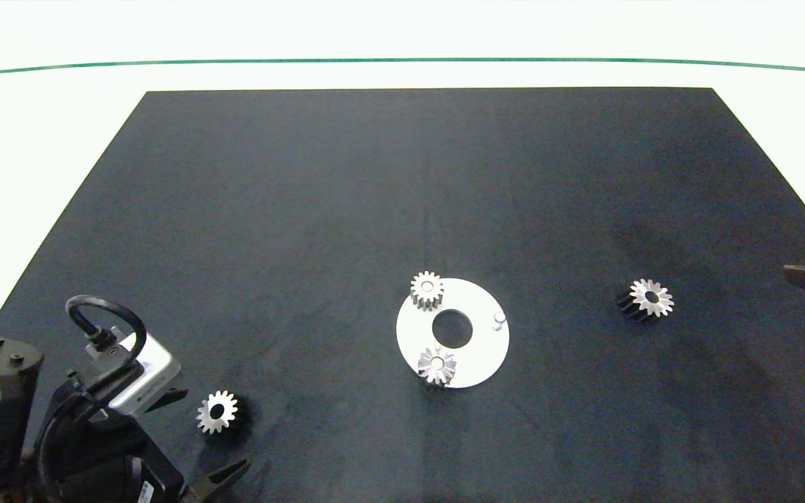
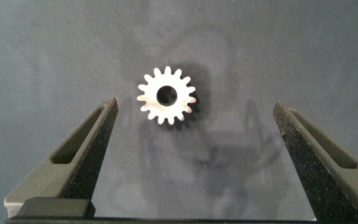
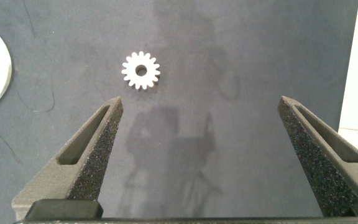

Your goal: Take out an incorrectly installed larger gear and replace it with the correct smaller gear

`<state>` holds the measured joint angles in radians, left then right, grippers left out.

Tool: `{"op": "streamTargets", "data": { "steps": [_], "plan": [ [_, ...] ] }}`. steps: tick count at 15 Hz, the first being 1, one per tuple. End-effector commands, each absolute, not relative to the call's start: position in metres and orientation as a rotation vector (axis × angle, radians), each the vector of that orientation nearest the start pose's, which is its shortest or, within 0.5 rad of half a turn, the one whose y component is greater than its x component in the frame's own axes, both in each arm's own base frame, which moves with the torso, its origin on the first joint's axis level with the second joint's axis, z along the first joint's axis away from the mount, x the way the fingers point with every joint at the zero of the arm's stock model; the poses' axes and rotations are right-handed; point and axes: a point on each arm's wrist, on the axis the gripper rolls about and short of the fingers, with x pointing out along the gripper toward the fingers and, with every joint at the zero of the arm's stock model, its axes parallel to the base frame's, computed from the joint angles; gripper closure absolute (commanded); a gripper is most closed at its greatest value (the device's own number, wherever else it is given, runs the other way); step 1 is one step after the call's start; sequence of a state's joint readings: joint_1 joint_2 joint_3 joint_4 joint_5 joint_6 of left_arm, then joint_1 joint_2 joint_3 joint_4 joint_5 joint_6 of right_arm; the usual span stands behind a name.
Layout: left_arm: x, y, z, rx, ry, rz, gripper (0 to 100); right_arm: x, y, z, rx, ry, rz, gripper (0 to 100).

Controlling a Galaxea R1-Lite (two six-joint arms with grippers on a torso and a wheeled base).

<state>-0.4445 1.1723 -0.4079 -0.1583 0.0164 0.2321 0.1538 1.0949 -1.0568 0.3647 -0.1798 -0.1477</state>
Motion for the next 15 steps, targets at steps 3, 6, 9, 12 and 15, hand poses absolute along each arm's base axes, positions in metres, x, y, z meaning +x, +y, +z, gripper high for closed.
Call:
{"op": "streamTargets", "data": {
  "steps": [3, 6, 9, 12, 15],
  "plan": [
    [0.142, -0.067, 0.14, 0.372, 0.596, -0.487, 0, 0.134, 0.016, 0.295, -0.213, 0.403, -0.002, 0],
    [0.148, -0.07, 0.138, 0.369, 0.583, -0.484, 0, 0.134, 0.016, 0.295, -0.213, 0.403, -0.002, 0],
    [0.152, -0.071, 0.136, 0.368, 0.583, -0.483, 0, 0.134, 0.016, 0.295, -0.213, 0.405, -0.002, 0],
    [0.152, -0.072, 0.133, 0.371, 0.594, -0.482, 0, 0.134, 0.016, 0.295, -0.211, 0.403, -0.002, 0],
    [0.154, -0.072, 0.133, 0.371, 0.594, -0.482, 0, 0.134, 0.016, 0.295, -0.211, 0.403, -0.002, 0]
  ]
}}
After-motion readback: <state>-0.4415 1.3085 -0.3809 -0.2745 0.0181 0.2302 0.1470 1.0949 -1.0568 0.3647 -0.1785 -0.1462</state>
